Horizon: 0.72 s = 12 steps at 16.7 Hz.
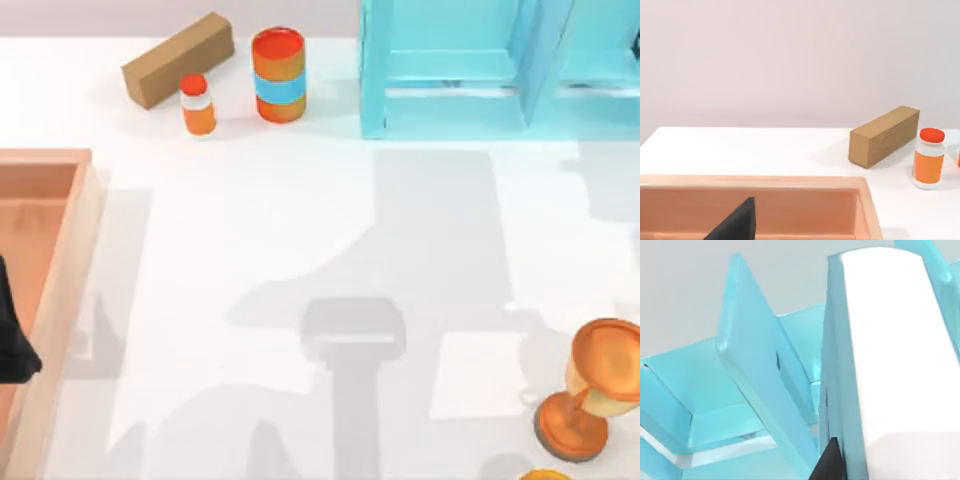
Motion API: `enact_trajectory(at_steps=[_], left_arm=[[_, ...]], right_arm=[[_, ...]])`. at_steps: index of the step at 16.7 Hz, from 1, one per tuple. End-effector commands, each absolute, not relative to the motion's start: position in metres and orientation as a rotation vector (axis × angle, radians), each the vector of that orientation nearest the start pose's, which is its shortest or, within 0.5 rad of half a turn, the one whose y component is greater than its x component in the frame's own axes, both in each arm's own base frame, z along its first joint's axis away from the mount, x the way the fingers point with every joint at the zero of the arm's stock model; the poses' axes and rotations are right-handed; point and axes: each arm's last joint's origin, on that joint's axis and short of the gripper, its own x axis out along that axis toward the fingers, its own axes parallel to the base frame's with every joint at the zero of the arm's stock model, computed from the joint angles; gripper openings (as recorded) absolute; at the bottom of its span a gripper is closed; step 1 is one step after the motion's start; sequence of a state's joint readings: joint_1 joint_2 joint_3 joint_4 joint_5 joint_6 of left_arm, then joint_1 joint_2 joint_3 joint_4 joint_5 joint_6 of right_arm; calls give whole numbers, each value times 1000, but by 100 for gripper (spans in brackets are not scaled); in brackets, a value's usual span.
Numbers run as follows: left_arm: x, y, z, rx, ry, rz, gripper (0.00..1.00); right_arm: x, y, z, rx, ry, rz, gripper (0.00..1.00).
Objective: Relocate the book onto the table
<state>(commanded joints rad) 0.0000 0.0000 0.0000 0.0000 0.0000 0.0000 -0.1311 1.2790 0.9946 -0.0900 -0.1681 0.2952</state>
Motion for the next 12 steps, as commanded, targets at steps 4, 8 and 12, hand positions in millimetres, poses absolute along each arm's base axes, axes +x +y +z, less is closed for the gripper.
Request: enact_trajectory(at_steps=[4,8,12], left_arm=[[106,-1,160,0,0,0,100],[106,-1,160,0,0,0,100],[106,-1,160,0,0,0,100]], right_arm=[[266,-29,311,342,396,-11,0],[268,-28,309,343,402,-8,0],[280,-15,308,298,437,-10,0]])
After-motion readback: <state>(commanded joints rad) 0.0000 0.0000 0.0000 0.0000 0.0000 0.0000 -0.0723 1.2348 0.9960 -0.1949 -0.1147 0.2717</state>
